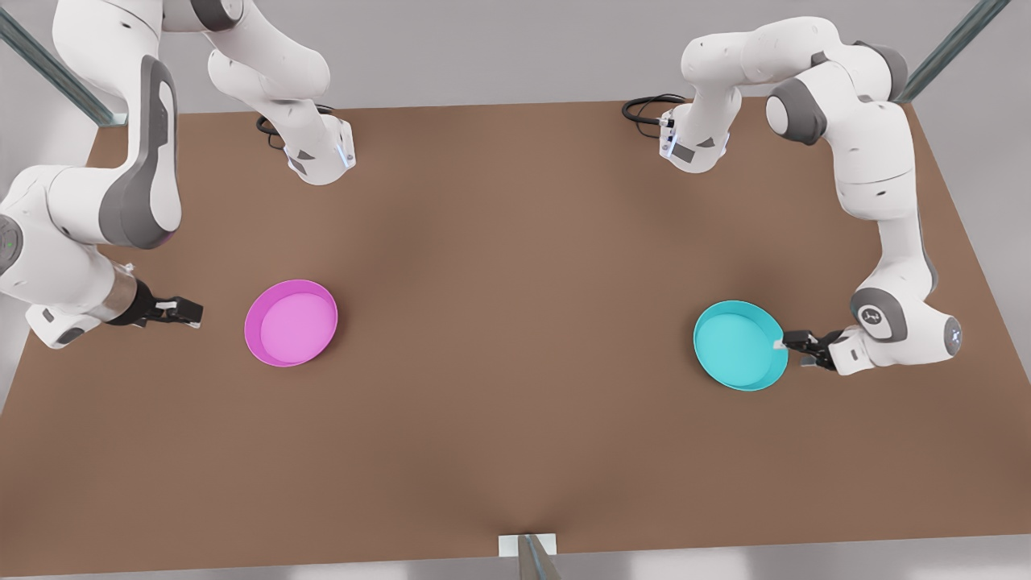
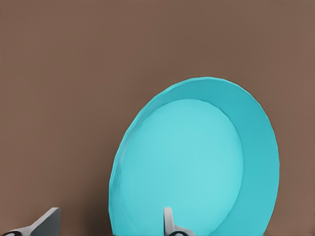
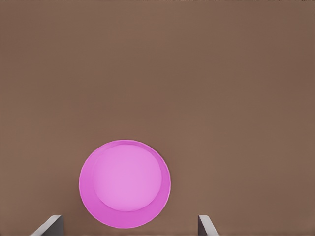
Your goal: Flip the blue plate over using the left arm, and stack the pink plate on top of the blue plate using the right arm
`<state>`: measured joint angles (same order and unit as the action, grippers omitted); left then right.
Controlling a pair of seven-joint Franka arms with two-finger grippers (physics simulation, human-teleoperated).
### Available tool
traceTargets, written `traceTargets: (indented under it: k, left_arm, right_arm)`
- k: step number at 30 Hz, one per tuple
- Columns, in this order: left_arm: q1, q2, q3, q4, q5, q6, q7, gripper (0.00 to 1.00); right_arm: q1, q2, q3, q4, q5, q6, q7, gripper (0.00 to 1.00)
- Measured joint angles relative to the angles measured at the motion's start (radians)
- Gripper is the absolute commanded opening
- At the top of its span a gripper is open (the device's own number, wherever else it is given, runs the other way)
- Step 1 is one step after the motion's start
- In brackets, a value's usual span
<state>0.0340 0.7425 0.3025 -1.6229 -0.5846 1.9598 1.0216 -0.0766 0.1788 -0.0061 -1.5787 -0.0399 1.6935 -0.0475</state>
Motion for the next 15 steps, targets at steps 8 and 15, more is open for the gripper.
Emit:
traceTargets:
  k: [8, 15]
  left_arm:
    - [-0.012, 0.011, -0.005, 0.000, -0.006, 0.008, -0.005, 0.49]
    - [-0.018, 0.025, -0.005, 0.000, -0.014, 0.016, -0.008, 0.40]
  right_arm:
    - [-0.003, 0.010, 0.000, 0.006, 0.000, 0.000, 0.000, 1.00]
    - [0.001, 0.002, 0.000, 0.001, 0.000, 0.008, 0.000, 1.00]
